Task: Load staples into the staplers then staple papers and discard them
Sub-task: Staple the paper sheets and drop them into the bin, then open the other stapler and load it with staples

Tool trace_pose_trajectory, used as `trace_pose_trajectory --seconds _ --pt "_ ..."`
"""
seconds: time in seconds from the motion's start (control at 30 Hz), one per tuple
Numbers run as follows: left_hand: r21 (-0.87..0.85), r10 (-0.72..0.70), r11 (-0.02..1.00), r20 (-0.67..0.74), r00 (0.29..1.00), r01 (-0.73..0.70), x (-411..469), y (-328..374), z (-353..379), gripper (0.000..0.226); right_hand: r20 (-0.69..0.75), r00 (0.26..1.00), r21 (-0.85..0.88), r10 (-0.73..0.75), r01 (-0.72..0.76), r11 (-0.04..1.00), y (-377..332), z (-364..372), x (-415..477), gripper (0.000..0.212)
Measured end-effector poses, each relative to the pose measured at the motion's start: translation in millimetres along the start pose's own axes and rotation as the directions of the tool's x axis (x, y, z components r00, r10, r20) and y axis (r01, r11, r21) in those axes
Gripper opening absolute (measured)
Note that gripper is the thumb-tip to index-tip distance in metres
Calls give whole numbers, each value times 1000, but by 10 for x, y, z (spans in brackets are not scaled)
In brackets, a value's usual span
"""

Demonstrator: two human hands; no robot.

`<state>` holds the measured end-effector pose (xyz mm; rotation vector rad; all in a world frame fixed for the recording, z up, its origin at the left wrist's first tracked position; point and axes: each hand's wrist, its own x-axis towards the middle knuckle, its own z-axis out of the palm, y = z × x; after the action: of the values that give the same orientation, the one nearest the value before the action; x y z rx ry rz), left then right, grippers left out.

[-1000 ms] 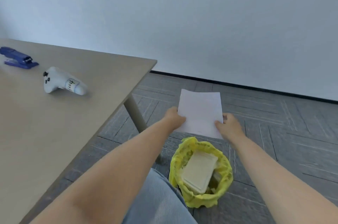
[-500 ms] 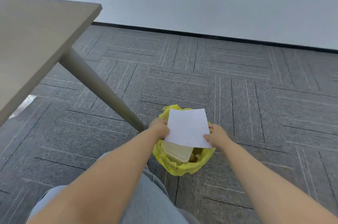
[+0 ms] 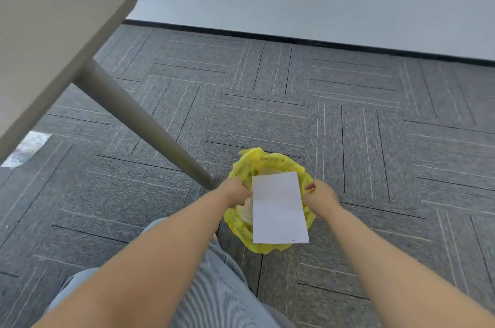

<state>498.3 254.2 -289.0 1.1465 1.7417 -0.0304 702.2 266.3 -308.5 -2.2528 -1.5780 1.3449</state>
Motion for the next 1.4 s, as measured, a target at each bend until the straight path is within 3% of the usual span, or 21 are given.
trace_pose_trajectory --seconds 0.07,0.13,0.33,0.43,0.6,0.8,0.9,1.17,1.3,1.4 --pt "86 98 992 -106 990 -90 -84 98 -112 21 -78 992 -18 -97 96 995 -142 -84 -54 7" --pt "161 192 974 -207 959 -160 -229 223 -259 14 -136 971 -45 -195 191 981 -315 -166 -123 9" --pt "382 399 890 -389 830 -249 -853 436 -795 22 -232 850 -161 -473 446 880 -1046 -502 -581 13" --pt "449 468 858 -486 738 -248 -1296 473 -1112 21 -263 752 -210 -604 566 797 -1489 -653 -898 12" --pt "501 522 841 -657 544 -202 -2154 336 -1655 20 -265 529 -305 -806 748 590 -2285 -648 -1569 11" --pt "430 443 896 -842 308 -114 -3099 -381 -2159 16 -172 254 -300 -952 907 296 -3161 -99 -2440 12" --pt "336 324 942 -907 270 -2 -3448 -942 -2366 16 -105 151 -282 -983 943 175 -3502 285 -2799 11" --pt "6 -47 978 -968 246 210 -3958 -2447 -2661 19 108 61 -231 -992 972 35 -4122 1346 -3359 11" --pt "-46 -106 966 -968 227 254 -3993 -2915 -2825 23 212 40 -245 -976 969 -13 -4412 1740 -3493 15" --pt "-47 -128 958 -953 275 282 -3880 -3138 -3026 28 252 23 -271 -967 961 -48 -4673 1973 -3472 16"
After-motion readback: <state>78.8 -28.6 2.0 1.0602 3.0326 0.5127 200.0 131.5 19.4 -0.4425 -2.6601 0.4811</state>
